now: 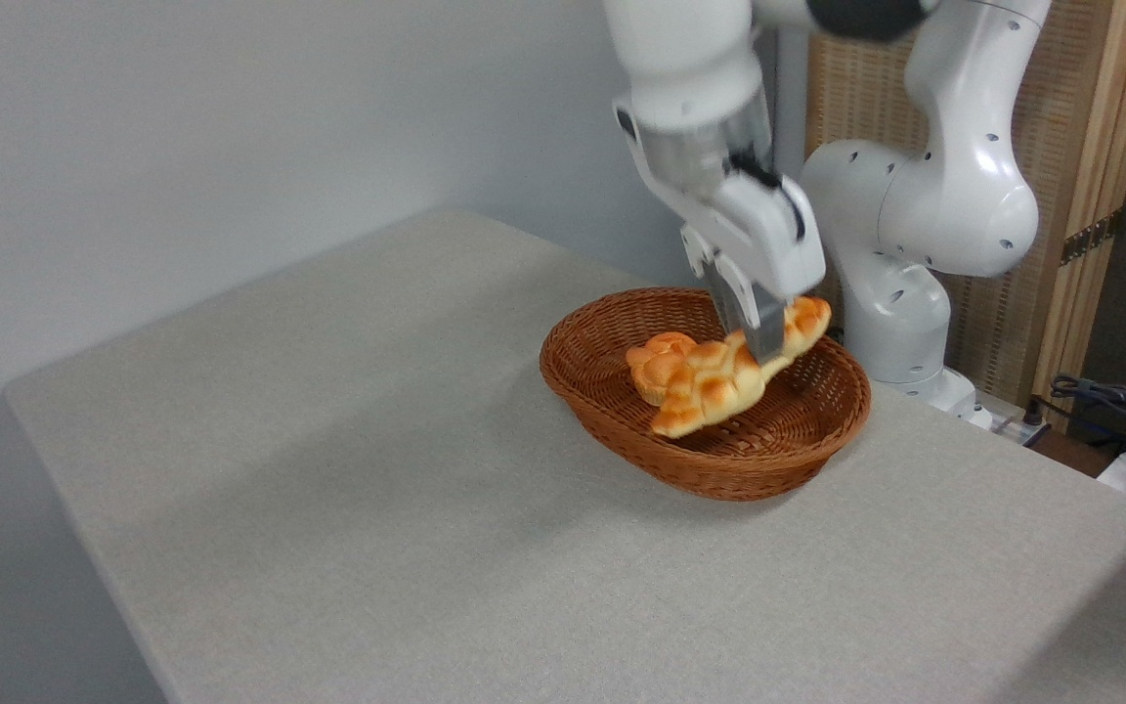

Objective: Put bread into the basket
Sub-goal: 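Lift the braided loaf and carry it over the wicker basket, then lower the loaf into the basket beside the rose bun and release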

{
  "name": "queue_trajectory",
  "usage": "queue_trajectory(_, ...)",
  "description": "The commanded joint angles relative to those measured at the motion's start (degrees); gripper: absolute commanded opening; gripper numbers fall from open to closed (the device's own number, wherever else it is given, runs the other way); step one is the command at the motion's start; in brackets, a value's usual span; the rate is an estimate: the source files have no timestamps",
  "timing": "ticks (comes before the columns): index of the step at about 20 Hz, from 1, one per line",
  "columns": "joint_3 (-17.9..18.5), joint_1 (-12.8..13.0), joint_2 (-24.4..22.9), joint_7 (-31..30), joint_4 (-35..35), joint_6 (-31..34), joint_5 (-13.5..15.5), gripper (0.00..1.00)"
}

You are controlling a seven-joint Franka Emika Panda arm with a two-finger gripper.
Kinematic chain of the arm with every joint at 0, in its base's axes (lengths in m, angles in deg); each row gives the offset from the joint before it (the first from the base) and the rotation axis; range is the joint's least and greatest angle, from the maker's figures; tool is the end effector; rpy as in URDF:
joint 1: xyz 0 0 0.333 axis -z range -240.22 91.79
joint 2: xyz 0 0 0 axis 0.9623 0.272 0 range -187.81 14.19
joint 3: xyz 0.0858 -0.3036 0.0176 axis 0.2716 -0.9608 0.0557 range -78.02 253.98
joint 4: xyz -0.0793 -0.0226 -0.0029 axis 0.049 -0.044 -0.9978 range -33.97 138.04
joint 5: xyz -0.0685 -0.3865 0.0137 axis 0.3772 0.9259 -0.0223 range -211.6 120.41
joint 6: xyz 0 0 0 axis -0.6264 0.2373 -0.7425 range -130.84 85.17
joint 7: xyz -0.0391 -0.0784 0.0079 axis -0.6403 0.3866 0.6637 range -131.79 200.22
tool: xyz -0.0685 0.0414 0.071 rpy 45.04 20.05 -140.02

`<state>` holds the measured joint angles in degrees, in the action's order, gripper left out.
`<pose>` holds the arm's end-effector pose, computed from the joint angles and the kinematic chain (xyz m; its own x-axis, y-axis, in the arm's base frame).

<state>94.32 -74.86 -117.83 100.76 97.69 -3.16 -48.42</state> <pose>0.3493 0.0523 0.4995 0.4637 -0.8790 -0.1108 -0.8345 -0.4754 0.2787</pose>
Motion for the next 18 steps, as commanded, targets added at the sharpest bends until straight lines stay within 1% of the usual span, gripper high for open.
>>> queue_trajectory(1,0.3,1.3,0.3,0.6,3.2,-1.5,-1.3,0.92)
queue_trajectory(2,0.3,1.3,0.3,0.6,3.2,-1.5,-1.3,0.97)
queue_trajectory(6,0.3,1.3,0.7,0.6,3.3,-1.7,-1.3,1.0)
queue_trajectory(18,0.3,1.1,0.7,0.6,2.7,-1.7,-0.5,1.0)
